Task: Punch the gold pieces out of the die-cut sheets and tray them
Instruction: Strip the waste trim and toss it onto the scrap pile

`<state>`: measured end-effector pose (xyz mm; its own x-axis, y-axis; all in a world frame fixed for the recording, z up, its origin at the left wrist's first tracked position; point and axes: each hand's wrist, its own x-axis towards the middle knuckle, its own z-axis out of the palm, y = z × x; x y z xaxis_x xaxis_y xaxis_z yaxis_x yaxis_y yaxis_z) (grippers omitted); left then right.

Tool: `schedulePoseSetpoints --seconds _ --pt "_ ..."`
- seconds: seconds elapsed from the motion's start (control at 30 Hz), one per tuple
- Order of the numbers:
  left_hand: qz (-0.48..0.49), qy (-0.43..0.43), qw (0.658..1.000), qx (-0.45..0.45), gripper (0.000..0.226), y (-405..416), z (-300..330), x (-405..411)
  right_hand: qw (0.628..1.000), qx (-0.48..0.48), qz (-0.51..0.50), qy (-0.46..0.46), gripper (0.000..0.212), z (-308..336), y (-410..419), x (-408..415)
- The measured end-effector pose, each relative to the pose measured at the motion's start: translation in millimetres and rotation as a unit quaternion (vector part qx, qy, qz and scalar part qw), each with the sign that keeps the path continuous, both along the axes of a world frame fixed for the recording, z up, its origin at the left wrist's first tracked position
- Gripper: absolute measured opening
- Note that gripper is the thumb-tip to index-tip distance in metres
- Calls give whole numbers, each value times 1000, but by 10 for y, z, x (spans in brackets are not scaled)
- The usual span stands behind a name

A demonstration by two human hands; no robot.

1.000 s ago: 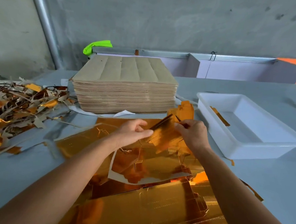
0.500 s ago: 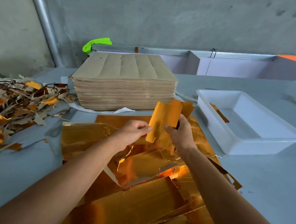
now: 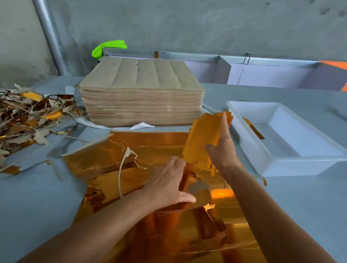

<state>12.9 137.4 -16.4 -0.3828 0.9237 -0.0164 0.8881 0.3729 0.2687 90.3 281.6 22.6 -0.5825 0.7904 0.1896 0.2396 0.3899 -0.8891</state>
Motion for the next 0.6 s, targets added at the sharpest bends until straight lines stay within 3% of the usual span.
schedulePoseSetpoints --seconds 0.1,0.17,0.3,0.4,0.5,0.6 --pt "30 -114 992 49 66 25 -20 -91 999 6 -37 17 86 57 27 65" --pt "41 -199 978 49 49 16 -15 -155 997 -6 -80 20 64 77 92 120" --pt "12 -321 943 83 22 -105 79 -270 979 110 -164 -46 44 76 209 297" --pt "-26 -392 908 146 28 -228 199 -360 977 152 -98 -116 39 46 212 354" --pt "-62 -402 899 160 24 -268 275 -395 972 170 29 -161 27 59 142 321" --pt "-50 -385 898 207 22 -254 279 -424 968 100 168 -155 17 140 5 273"
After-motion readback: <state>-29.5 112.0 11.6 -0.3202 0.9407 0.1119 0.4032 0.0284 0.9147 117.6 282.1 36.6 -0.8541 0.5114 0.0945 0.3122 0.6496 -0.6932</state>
